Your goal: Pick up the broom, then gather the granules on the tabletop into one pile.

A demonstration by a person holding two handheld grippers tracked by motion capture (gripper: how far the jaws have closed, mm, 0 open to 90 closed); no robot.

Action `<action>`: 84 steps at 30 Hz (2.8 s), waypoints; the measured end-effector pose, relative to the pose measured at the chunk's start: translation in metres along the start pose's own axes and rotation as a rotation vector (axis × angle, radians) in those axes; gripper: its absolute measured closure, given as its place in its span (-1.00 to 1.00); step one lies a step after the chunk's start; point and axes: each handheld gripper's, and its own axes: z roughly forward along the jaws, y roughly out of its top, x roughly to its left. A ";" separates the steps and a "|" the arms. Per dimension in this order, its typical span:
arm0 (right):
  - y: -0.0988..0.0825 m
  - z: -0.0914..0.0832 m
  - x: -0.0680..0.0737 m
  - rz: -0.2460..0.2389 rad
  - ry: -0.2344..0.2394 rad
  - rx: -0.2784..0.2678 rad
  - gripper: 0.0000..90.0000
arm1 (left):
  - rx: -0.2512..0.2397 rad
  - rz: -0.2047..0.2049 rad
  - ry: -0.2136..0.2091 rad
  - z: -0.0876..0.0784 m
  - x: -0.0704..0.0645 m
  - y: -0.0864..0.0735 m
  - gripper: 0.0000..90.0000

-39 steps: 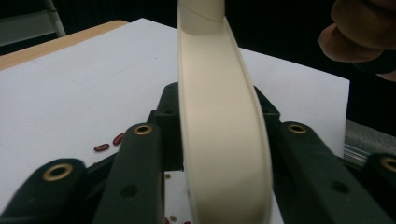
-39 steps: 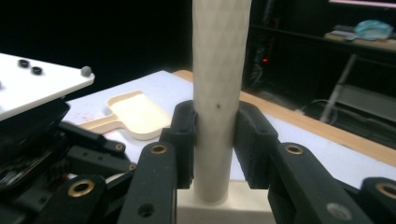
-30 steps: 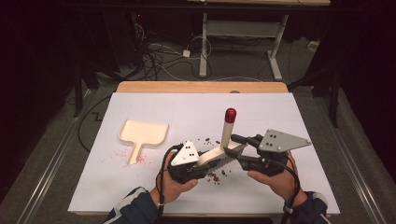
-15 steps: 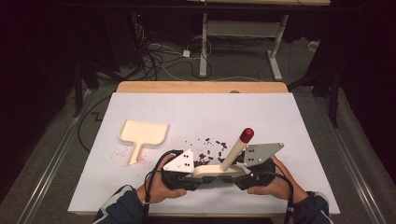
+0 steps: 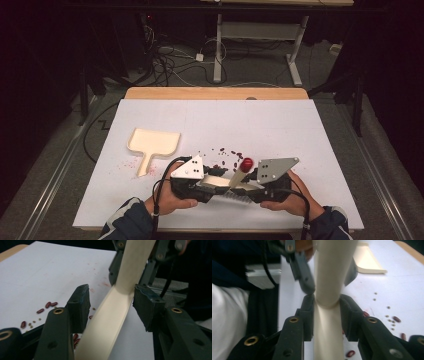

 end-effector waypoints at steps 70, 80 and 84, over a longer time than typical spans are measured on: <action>-0.022 0.016 -0.094 0.207 -0.610 0.061 0.51 | 0.240 -0.094 0.591 -0.102 0.001 -0.111 -0.63; -0.016 0.052 -0.109 0.191 -0.617 0.104 0.51 | 0.281 -0.102 0.573 -0.098 0.003 -0.116 -0.63; -0.011 0.066 -0.098 0.144 -0.593 0.101 0.51 | 0.287 -0.086 0.567 -0.096 0.002 -0.114 -0.63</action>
